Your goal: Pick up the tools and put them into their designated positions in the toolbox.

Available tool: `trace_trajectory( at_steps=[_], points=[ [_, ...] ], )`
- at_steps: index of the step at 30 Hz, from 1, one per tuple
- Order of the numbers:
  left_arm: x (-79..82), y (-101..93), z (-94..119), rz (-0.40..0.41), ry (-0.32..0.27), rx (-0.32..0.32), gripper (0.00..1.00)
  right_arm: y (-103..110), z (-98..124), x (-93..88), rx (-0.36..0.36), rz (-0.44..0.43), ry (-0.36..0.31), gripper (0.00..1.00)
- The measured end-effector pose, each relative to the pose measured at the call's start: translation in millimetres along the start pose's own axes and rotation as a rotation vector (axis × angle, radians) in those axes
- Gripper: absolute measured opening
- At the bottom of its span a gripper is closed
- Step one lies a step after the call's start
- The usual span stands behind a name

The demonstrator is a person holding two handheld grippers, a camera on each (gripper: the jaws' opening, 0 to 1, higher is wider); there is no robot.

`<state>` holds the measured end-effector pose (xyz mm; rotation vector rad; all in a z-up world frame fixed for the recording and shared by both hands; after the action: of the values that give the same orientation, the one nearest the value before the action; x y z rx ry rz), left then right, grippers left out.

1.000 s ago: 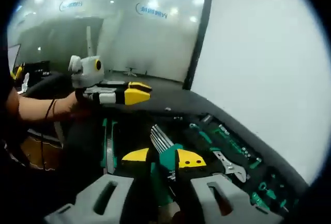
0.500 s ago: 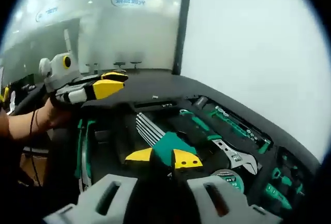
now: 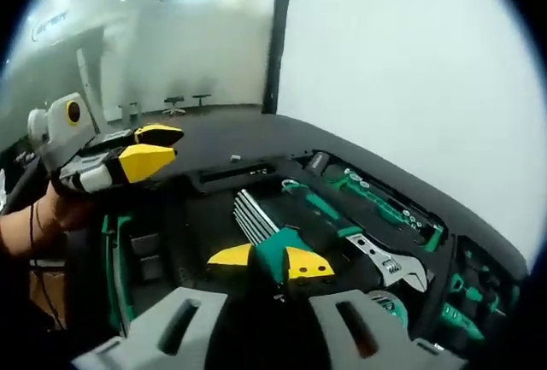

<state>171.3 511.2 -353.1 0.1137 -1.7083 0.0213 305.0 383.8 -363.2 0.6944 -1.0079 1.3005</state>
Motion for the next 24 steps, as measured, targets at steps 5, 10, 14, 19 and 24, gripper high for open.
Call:
trace_trajectory(
  at_steps=[5,10,14,19,24],
  points=[
    [-1.2,-7.5,-1,-0.022,0.023,-0.011,0.18,3,4,1.3,0.068,0.000,-0.036,0.11],
    [-3.7,-15.4,-6,0.039,0.150,-0.029,0.10,-18,29,16.7,-0.065,-0.141,-0.189,0.01],
    [0.2,-35.0,-26,-0.090,0.287,-0.066,0.03,-6,14,9.1,-0.079,-0.083,-0.165,0.00],
    [-2.0,-54.4,-58,-0.250,0.312,-0.122,0.02,4,5,0.1,-0.146,0.089,-0.139,0.00],
    [-20.7,-55.3,-69,-0.374,0.424,-0.133,0.00,7,1,0.0,-0.174,0.213,-0.090,0.00]
  ],
)
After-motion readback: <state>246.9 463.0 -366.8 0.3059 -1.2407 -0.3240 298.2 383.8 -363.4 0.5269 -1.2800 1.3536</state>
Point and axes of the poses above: the point that each gripper's makers call its tool centre point, and the gripper's own axes: z roughly backward along the fingers, y roughly to its left, x roughly out of its top, the point moved 7 cm from there along z, roughly backward along the fingers, and after that the axes turned 2 degrees about x, right-handed, at the moved point
